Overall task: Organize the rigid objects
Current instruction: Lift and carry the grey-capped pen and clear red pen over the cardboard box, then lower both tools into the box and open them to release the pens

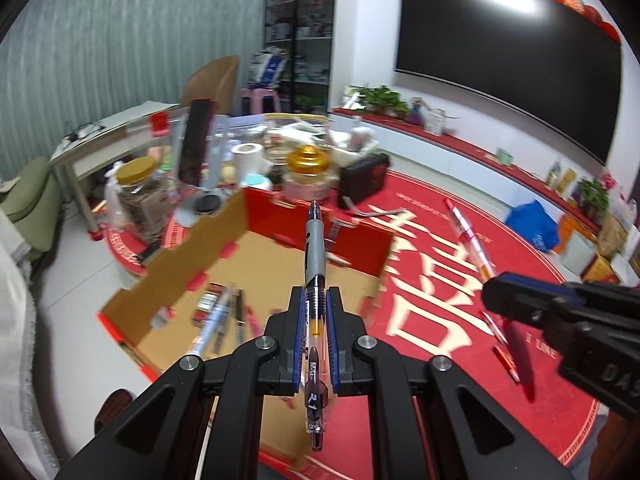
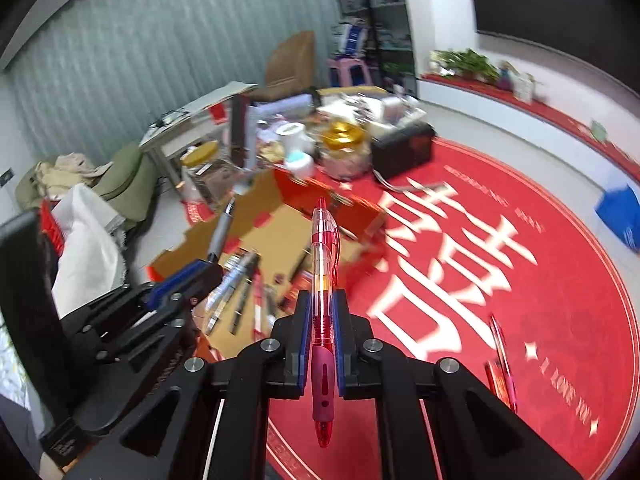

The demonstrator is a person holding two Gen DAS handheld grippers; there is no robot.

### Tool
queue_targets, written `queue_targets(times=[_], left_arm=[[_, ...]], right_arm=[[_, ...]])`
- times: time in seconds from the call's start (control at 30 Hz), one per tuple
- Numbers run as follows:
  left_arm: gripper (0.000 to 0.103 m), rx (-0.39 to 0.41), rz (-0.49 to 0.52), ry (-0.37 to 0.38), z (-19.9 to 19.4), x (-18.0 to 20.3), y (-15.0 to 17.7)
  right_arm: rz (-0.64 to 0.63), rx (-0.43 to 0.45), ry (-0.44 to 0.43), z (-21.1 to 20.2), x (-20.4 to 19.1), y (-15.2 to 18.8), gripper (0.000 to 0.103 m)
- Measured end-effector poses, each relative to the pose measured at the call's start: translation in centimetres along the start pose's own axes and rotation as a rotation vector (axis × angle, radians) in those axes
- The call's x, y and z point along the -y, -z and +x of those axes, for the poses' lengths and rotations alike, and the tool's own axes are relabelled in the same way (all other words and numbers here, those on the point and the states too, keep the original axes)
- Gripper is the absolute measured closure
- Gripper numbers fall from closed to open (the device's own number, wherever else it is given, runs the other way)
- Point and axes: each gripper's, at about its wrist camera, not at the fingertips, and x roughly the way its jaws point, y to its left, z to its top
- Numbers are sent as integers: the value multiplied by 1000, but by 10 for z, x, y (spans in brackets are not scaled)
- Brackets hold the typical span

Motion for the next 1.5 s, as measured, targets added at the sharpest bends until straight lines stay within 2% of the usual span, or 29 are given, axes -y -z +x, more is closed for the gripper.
queue_targets(times=[0.3,0.63,0.97,1.5], left_arm=[[93,-8,-65,-110,11,-47,-11],[93,-98,-109,-205,63,-70,-17],[93,-214,-163,-225,112,-91,-8],[93,-254,-173,-236,123,-99,3]], right_arm=[[-94,-35,-80,35,-40,-28,92],[-99,-128,-73,98,-48,-47,92],[-76,-237,-38,149,-42,-46,92],[-85,-295,-18,175,-47,-36,92]])
